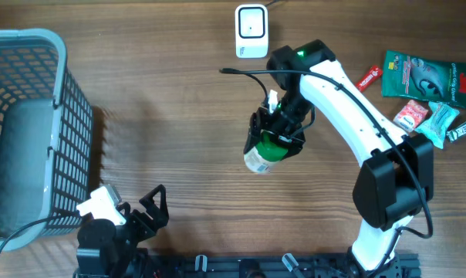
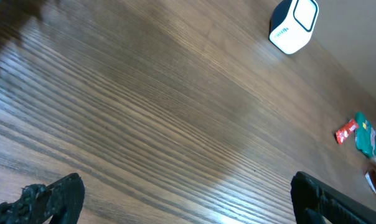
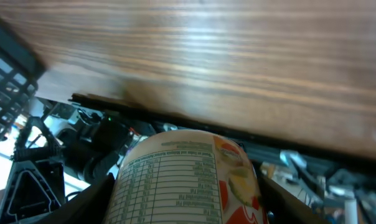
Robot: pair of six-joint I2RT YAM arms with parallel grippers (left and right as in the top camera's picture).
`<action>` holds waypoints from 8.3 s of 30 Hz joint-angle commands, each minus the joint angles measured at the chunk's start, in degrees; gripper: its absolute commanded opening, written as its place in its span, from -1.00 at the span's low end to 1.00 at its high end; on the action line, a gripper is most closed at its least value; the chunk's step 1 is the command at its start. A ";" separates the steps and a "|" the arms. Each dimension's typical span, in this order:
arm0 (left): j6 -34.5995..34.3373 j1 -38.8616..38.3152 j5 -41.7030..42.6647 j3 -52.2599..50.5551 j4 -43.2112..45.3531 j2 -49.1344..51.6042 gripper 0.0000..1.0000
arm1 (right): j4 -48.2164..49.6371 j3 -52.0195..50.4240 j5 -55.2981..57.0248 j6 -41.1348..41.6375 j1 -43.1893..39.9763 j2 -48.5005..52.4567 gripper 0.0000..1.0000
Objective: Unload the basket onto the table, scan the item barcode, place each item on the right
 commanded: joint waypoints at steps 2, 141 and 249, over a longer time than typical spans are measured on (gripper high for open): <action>-0.13 0.33 0.28 -0.26 0.20 -0.09 1.00 | 12.37 0.81 8.61 1.16 -0.26 -0.11 0.23; -0.13 0.33 0.28 -0.26 0.20 -0.09 1.00 | 81.81 -61.46 20.85 -32.89 -19.37 -97.35 0.99; 26.12 0.39 -4.42 -26.18 56.54 -1.03 1.00 | 89.74 -96.13 30.32 -26.73 -25.14 -111.47 0.99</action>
